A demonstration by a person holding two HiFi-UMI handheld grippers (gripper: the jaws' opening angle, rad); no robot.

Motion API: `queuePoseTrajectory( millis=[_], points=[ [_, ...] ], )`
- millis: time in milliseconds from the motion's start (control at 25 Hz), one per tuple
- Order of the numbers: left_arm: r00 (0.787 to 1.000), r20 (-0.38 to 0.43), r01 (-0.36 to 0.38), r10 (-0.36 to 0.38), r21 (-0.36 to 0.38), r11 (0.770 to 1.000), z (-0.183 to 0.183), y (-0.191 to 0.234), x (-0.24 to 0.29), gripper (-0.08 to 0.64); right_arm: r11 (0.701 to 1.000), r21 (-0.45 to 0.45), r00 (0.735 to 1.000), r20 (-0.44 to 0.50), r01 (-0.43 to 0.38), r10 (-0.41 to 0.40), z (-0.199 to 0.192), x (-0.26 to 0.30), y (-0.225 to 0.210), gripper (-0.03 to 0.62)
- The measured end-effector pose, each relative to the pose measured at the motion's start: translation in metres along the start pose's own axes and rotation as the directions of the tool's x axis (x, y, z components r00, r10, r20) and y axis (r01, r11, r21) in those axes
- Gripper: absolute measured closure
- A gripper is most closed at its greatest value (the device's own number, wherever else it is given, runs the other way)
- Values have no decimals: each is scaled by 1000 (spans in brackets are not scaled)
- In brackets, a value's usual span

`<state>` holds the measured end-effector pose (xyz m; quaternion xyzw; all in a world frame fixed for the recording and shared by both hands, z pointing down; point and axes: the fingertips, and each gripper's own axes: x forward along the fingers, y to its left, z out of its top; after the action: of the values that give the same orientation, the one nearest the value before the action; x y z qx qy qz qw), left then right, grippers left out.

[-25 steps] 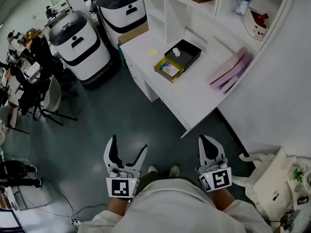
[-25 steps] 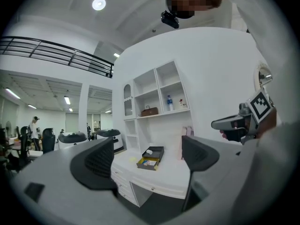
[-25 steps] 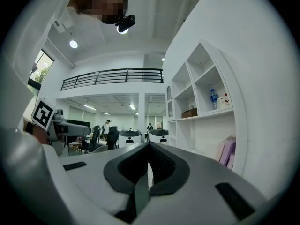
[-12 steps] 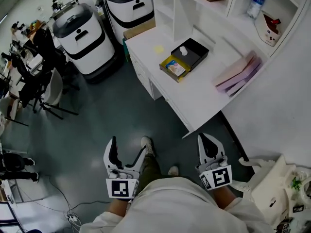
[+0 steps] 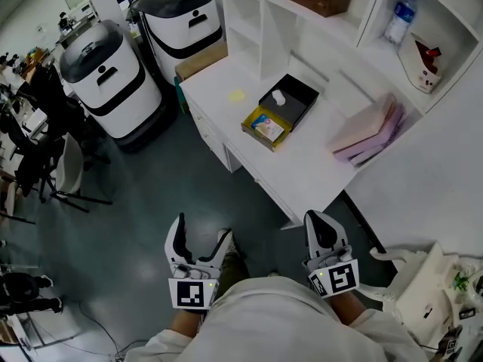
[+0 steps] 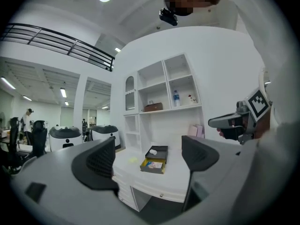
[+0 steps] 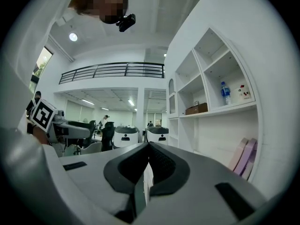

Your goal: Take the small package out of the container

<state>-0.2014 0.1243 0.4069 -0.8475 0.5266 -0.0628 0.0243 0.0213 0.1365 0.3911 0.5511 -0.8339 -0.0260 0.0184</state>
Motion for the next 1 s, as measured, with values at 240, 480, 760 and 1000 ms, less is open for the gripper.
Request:
queuePoseTrajectory(
  millis=[240, 480, 760, 1000],
  points=[
    [997, -36, 65, -66, -25, 998, -2, 52, 51, 117, 998, -13, 998, -11, 54, -54, 13, 71, 0, 568],
    [989, -39, 142, -143, -23, 990, -1, 102, 98, 117, 993, -13, 992, -24, 120, -121, 19, 129, 4, 568],
    [981, -42, 189, -191, -36, 981, -2, 128, 147, 117, 991, -11, 990, -44, 137, -137, 18, 173, 3, 568],
    [976, -88, 199, -201, -21, 980, -7, 124, 198, 117, 991, 27, 990, -48, 131, -129, 3, 205, -34, 568]
  ],
)
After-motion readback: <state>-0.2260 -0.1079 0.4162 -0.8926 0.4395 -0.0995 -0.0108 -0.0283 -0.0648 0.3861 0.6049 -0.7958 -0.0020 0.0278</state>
